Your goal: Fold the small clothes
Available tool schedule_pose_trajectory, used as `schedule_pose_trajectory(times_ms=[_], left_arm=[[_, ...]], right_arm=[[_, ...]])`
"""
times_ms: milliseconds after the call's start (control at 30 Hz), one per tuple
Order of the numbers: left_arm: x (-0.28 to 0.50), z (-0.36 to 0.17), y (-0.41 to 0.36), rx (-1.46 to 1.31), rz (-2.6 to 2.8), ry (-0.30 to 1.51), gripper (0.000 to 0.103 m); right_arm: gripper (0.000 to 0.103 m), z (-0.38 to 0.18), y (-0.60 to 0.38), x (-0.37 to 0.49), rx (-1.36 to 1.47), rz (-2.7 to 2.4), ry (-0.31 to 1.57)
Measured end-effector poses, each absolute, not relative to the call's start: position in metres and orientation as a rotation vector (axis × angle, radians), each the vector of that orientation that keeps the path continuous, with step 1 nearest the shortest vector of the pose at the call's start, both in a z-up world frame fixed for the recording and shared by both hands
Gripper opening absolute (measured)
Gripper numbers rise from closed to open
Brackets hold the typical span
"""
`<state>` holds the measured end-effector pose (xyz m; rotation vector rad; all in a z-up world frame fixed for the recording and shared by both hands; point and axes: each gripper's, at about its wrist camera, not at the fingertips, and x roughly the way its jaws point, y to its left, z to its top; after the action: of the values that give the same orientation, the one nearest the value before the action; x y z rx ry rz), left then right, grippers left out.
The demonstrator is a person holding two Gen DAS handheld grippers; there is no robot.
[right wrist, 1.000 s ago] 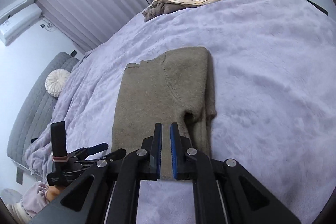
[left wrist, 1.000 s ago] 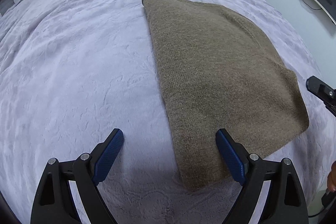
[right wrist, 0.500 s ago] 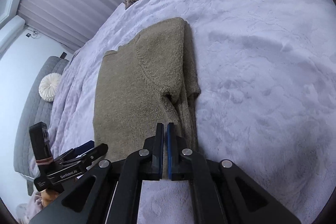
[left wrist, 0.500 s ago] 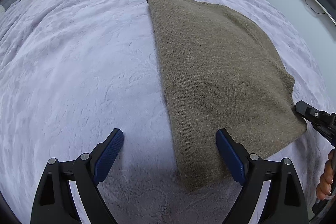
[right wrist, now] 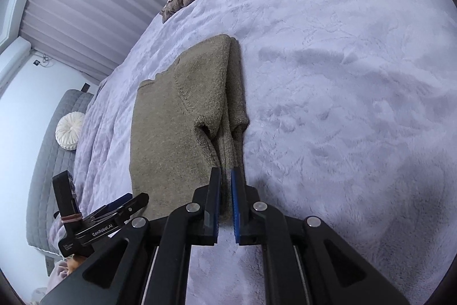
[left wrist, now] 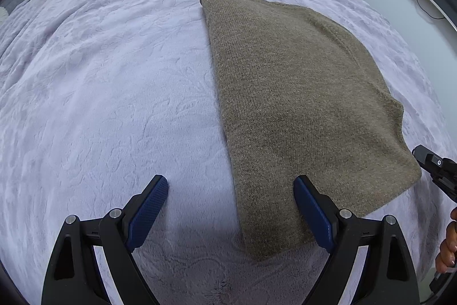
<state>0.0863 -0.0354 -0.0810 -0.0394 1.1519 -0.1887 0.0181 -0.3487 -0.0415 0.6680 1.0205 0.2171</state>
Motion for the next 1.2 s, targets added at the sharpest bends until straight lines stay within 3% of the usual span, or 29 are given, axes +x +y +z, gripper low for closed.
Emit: schedule_pose_trajectory(times_ms=[100,167,200,233,567,833,867,900,967,1033,1200], left_arm=[[0.086,-0.081,-0.036,-0.040,-0.188,1.153,0.091],[0.086,-0.081,-0.036,-0.039,-0.188,1.154,0.091],[0.087,-0.081,-0.036,-0.038,-0.189,1.154,0.091],[0.087,-0.081,-0.036,-0.036,-0.189,1.155,0.091],[0.092,-0.076,-0.031,-0.069,-0.215,1.163,0.091],[0.112,-0.057,-0.017,-0.159,-0.254,1.125,0.091],[0.114,-0.055,-0.016,-0.163,-0.251,1.112,0.091],[0.116,-0.054,-0.015,-0.166,-0.249,1.098,0.103],[0.118,-0.049,-0.012,-0.182,-0.249,1.067,0.103],[0.123,-0.046,-0.011,-0.186,-0.254,1.070,0.103],[0.138,-0.049,-0.007,-0.202,-0.252,1.095,0.103]], right_arm=[[0.017,-0.043,-0.349,0.019,0.672,0.213,1.024],[0.037,-0.043,-0.350,0.019,0.674,0.205,1.022],[0.053,-0.043,-0.351,0.019,0.679,0.205,1.017],[0.056,-0.043,-0.351,0.018,0.683,0.206,1.013],[0.056,-0.042,-0.353,0.022,0.677,0.208,1.013],[0.063,-0.042,-0.357,0.032,0.685,0.225,1.010],[0.063,-0.042,-0.357,0.034,0.688,0.229,1.009],[0.063,-0.042,-0.357,0.036,0.691,0.234,1.008],[0.063,-0.042,-0.357,0.040,0.691,0.242,1.005],[0.076,-0.041,-0.357,0.044,0.689,0.249,1.003],[0.077,-0.040,-0.355,0.053,0.677,0.268,1.005]])
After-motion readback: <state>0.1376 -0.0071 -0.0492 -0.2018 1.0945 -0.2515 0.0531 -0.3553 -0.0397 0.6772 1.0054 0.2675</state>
